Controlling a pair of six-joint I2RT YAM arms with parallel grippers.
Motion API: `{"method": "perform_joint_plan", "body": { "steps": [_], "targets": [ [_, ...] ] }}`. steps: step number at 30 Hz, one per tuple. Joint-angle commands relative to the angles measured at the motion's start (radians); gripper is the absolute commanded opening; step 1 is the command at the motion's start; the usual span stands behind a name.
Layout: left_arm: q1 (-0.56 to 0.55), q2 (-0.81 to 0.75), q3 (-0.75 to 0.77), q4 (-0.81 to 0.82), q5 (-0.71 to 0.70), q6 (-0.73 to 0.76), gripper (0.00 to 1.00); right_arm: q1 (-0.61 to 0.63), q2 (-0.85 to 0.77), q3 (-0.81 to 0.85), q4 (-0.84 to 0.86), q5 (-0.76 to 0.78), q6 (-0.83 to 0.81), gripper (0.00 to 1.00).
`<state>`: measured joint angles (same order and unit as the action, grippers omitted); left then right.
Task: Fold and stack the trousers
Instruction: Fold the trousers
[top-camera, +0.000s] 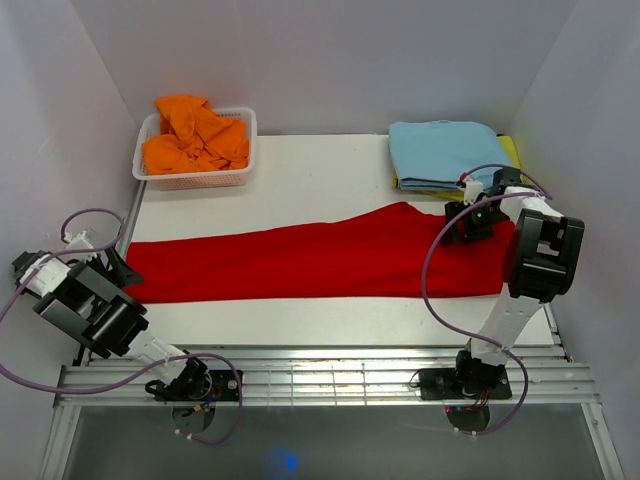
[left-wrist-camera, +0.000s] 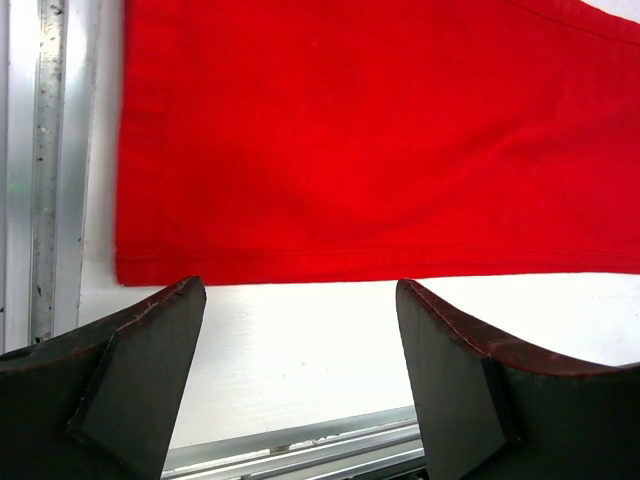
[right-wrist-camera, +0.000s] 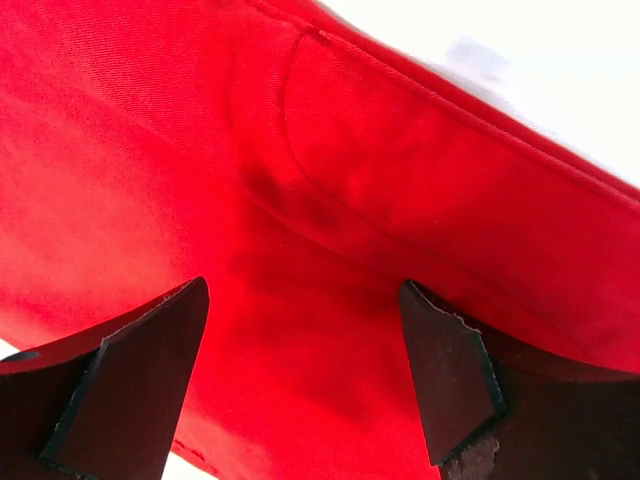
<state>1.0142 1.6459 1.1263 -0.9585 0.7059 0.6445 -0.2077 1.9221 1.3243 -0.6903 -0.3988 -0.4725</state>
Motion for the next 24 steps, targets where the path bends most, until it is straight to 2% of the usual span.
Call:
{"method": "perform_joint_plan", "body": {
  "steps": [1, 6, 16, 22, 24],
  "targets": [
    [0.021, -0.015, 0.012, 0.023, 0.009, -0.013, 0.88, -0.071, 0.015, -0.057, 0.08, 0.175, 0.003, 0.84],
    [0.021, 0.014, -0.008, 0.056, 0.017, -0.016, 0.88, -0.142, 0.017, -0.062, 0.069, 0.186, -0.038, 0.84],
    [-0.019, 0.133, -0.049, 0.148, 0.026, 0.007, 0.85, -0.144, 0.037, 0.009, 0.017, 0.156, -0.043, 0.86],
    [-0.138, 0.224, -0.092, 0.217, -0.008, -0.07, 0.79, -0.137, 0.04, 0.024, 0.0, 0.153, -0.035, 0.86],
    [-0.18, 0.259, -0.099, 0.251, -0.01, -0.106, 0.74, -0.131, 0.037, 0.024, -0.003, 0.16, -0.035, 0.86]
  ]
}}
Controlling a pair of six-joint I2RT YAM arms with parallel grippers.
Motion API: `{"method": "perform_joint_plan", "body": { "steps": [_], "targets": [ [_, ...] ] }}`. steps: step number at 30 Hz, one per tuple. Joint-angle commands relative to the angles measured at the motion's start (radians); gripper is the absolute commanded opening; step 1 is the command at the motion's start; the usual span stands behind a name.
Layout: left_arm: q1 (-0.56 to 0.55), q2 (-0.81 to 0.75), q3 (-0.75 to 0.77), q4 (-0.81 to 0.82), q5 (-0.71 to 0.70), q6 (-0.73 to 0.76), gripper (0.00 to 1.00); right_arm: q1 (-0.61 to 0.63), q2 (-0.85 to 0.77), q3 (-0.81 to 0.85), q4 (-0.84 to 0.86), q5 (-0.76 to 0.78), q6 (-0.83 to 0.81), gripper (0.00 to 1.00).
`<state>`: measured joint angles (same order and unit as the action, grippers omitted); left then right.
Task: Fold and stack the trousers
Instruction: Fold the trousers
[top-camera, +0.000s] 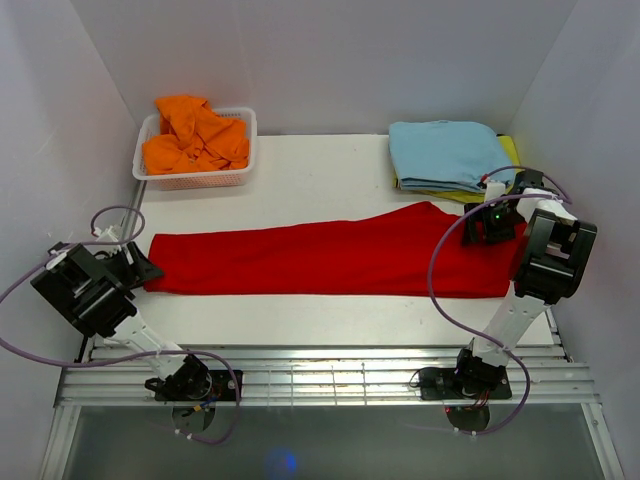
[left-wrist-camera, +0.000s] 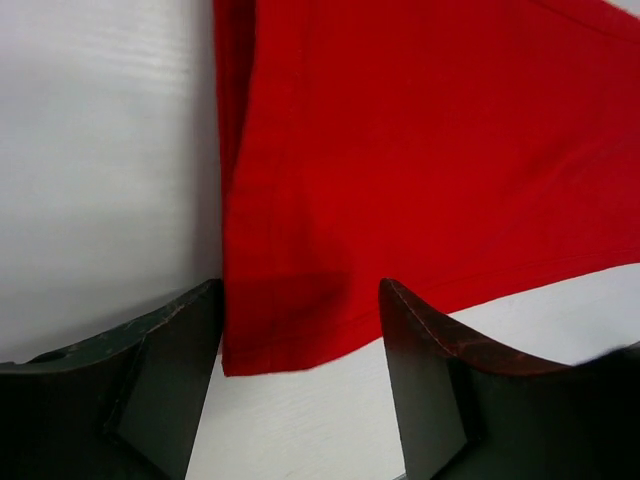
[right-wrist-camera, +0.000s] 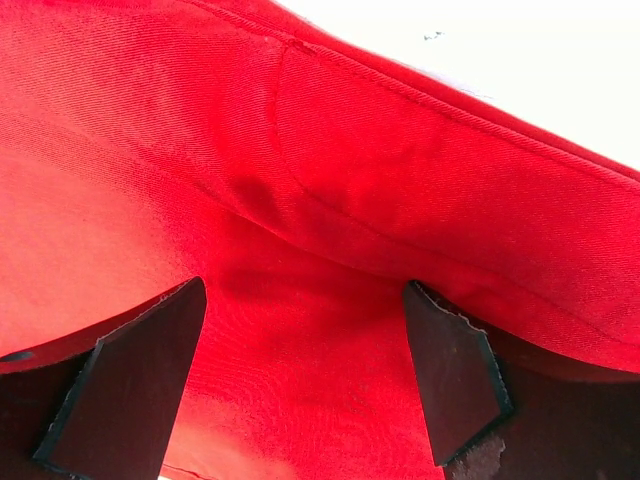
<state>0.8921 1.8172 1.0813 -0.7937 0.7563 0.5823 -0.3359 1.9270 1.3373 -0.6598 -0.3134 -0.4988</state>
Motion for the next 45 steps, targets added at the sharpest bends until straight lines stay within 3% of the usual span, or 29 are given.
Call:
{"method": "perform_joint_plan", "body": {
  "steps": [1, 6, 10, 13, 14, 23, 30, 34, 38, 45],
  "targets": [
    [-0.07, 0.102, -0.052, 0.093, -0.057, -0.061, 0.72, -0.002, 0.032, 0.011, -0.037, 0.073, -0.007, 0.86],
    [-0.094, 0.172, -0.009, 0.08, 0.004, -0.148, 0.5, 0.005, 0.029, 0.023, -0.047, 0.073, -0.007, 0.86],
    [-0.094, 0.156, 0.02, 0.062, 0.054, -0.157, 0.26, 0.008, 0.026, 0.019, -0.052, 0.068, -0.009, 0.86],
    [-0.078, 0.105, 0.072, 0.019, 0.104, -0.151, 0.03, 0.012, 0.015, 0.008, -0.06, 0.054, -0.012, 0.86],
    [-0.07, 0.079, 0.095, -0.016, 0.115, -0.147, 0.0, 0.018, 0.012, 0.003, -0.061, 0.037, -0.011, 0.86],
    [-0.071, -0.165, 0.304, -0.108, 0.014, -0.073, 0.0, 0.21, -0.083, -0.073, -0.061, -0.125, 0.118, 0.85],
    [-0.091, -0.196, 0.399, -0.208, -0.026, -0.012, 0.0, 0.334, -0.14, 0.012, -0.11, -0.346, 0.169, 0.9],
    [-0.2, -0.257, 0.375, -0.23, -0.038, -0.039, 0.0, 0.31, -0.198, 0.111, -0.188, -0.382, 0.169, 0.94],
    [-0.391, -0.32, 0.358, -0.219, -0.04, -0.153, 0.0, 0.216, -0.259, 0.122, -0.244, -0.253, 0.108, 0.96],
    [-0.691, -0.394, 0.23, 0.019, -0.156, -0.484, 0.0, -0.052, -0.263, 0.026, -0.277, -0.174, -0.021, 0.98]
  ]
}}
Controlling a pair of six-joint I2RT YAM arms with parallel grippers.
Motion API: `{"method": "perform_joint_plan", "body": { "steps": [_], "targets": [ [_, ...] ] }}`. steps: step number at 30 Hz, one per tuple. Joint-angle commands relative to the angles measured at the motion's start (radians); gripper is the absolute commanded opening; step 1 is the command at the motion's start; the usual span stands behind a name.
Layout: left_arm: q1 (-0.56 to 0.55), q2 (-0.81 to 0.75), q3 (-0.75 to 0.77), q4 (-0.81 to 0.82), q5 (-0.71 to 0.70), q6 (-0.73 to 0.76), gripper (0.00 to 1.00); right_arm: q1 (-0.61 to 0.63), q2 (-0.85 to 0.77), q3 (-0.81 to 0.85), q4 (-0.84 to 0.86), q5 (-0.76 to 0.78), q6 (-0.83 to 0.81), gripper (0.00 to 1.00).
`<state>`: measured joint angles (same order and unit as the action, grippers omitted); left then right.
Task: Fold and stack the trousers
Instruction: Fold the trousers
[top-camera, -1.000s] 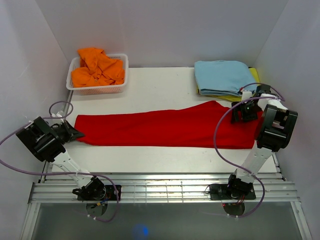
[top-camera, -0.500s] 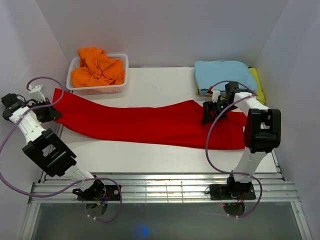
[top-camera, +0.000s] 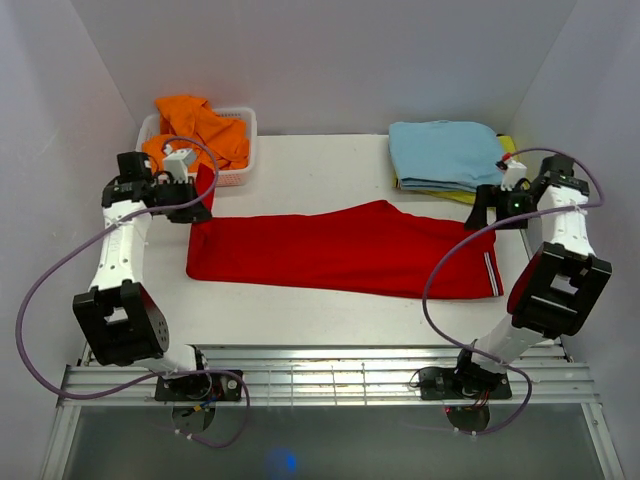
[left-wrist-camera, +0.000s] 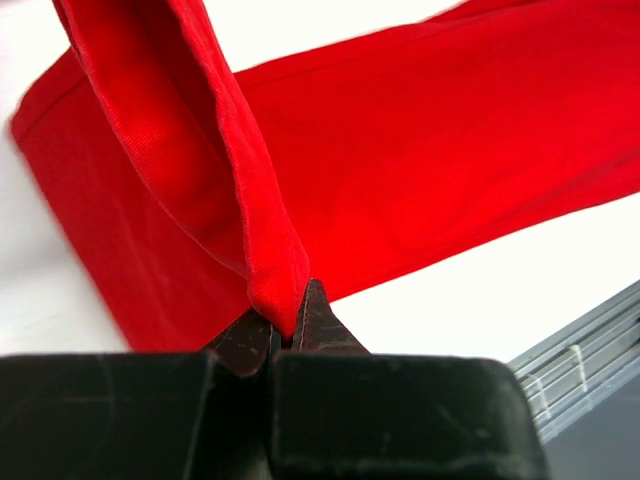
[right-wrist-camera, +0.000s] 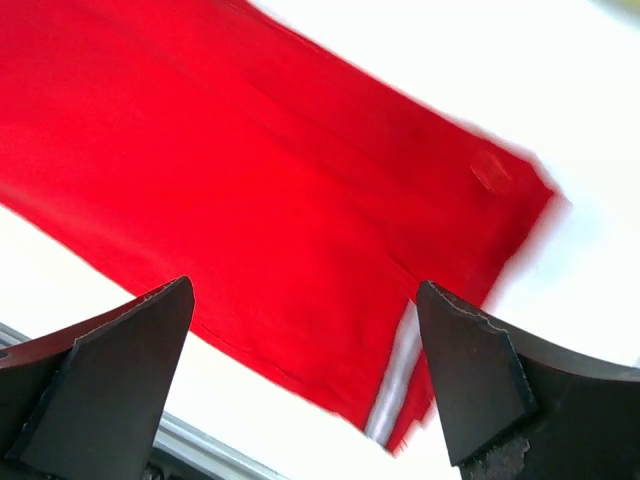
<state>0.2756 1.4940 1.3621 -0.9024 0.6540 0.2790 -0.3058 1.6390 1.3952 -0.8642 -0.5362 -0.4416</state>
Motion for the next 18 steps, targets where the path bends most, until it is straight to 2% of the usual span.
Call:
{"method": "perform_joint_plan", "body": {
  "steps": [1, 2, 5, 7, 18],
  "targets": [
    [-0.114, -0.08, -0.07, 0.155, -0.074, -0.208, 0.0, -0.126, 0.048, -0.029, -0.093, 0.056, -0.088, 0.98],
    [-0.204, -0.078, -0.102, 0.205, -0.139, -0.26, 0.0, -0.145, 0.059, -0.028, -0.098, 0.051, -0.092, 0.98],
    [-0.364, -0.02, -0.116, 0.269, -0.233, -0.336, 0.0, -0.187, 0.096, -0.039, -0.107, 0.045, -0.103, 0.98],
    [-0.433, 0.035, -0.115, 0.293, -0.28, -0.391, 0.0, -0.19, 0.113, -0.056, -0.099, 0.045, -0.103, 0.98],
    [-0.664, 0.161, -0.19, 0.476, -0.363, -0.517, 0.0, -0.19, 0.208, -0.108, -0.019, 0.038, -0.051, 0.98]
  ]
}}
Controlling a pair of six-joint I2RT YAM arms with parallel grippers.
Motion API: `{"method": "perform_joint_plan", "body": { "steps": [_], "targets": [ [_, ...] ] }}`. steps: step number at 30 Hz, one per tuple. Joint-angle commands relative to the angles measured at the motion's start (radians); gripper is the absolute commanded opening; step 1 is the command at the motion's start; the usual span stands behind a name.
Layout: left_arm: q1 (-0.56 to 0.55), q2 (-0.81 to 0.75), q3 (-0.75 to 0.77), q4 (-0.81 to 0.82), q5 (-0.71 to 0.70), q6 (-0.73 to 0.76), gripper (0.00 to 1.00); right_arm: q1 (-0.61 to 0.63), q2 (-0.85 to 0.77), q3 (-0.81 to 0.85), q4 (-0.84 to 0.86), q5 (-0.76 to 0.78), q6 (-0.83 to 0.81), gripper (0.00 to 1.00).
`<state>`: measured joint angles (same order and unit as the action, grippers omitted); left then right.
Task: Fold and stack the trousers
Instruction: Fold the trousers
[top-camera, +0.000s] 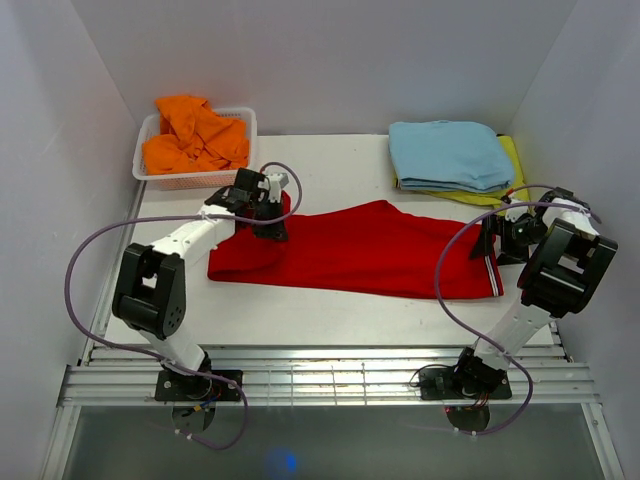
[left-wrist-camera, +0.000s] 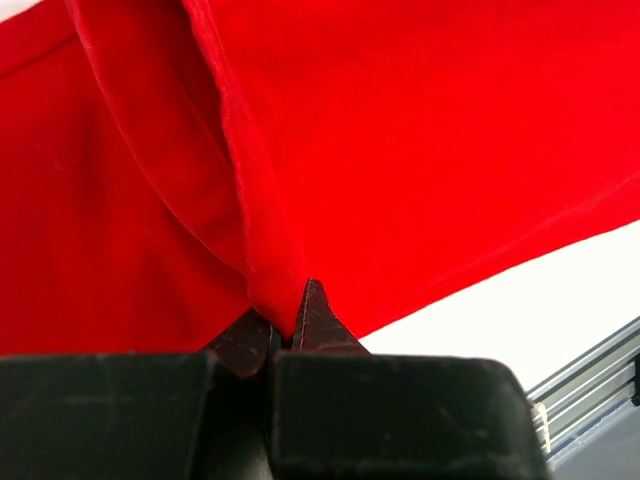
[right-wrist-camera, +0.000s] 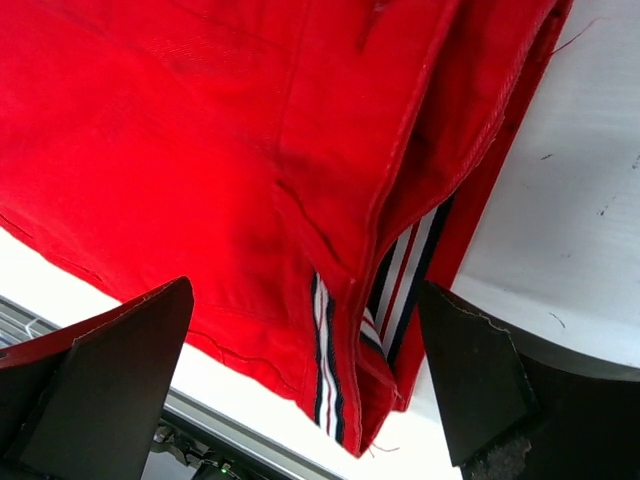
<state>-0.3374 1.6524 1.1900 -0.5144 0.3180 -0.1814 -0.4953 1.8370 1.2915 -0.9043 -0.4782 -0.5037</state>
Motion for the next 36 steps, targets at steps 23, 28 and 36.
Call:
{"method": "perform_joint_plan", "body": {
  "steps": [23, 28, 36],
  "targets": [
    [-0.189, 0.132, 0.008, 0.148, -0.057, -0.139, 0.0, 0.0, 0.008, -0.018, 0.018, -0.034, -0.001, 0.98],
    [-0.198, 0.167, 0.026, 0.154, -0.043, -0.144, 0.13, 0.0, 0.013, -0.031, 0.019, -0.04, -0.007, 0.98],
    [-0.199, 0.078, 0.025, 0.195, 0.123, -0.132, 0.73, 0.001, 0.011, -0.038, 0.018, -0.042, -0.015, 0.98]
  ]
}}
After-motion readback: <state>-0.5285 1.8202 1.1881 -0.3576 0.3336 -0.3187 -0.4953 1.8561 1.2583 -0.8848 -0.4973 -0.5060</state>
